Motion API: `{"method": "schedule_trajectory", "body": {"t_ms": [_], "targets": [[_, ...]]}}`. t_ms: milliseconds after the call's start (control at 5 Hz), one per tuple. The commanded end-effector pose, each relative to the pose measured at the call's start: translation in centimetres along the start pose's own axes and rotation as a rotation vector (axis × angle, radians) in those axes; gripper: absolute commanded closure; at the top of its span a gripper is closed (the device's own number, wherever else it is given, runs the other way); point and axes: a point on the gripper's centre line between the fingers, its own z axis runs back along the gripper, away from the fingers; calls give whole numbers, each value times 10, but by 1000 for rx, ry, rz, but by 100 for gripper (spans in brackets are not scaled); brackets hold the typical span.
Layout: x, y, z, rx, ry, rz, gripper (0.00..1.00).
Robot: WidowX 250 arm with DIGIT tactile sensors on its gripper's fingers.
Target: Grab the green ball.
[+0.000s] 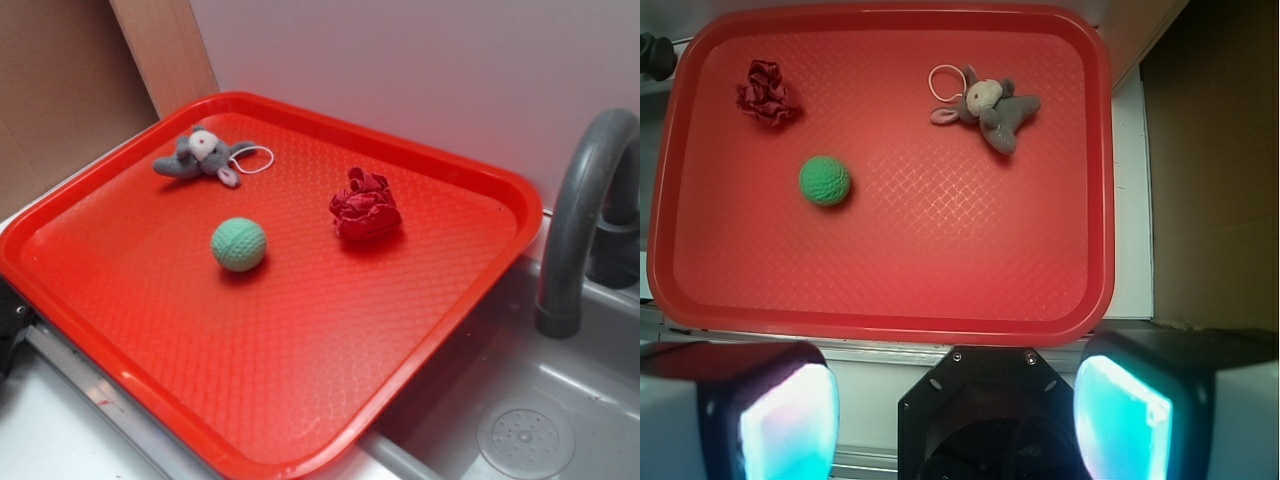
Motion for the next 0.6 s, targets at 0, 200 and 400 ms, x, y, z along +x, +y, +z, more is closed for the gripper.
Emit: {"method": "schedule_trajectory", "body": {"t_ms": [0, 200, 400], "targets": [[0, 0, 0, 0, 0, 0, 0], [4, 1, 0, 5, -26, -36, 0], [20, 0, -8, -42, -88, -221, 0]]}}
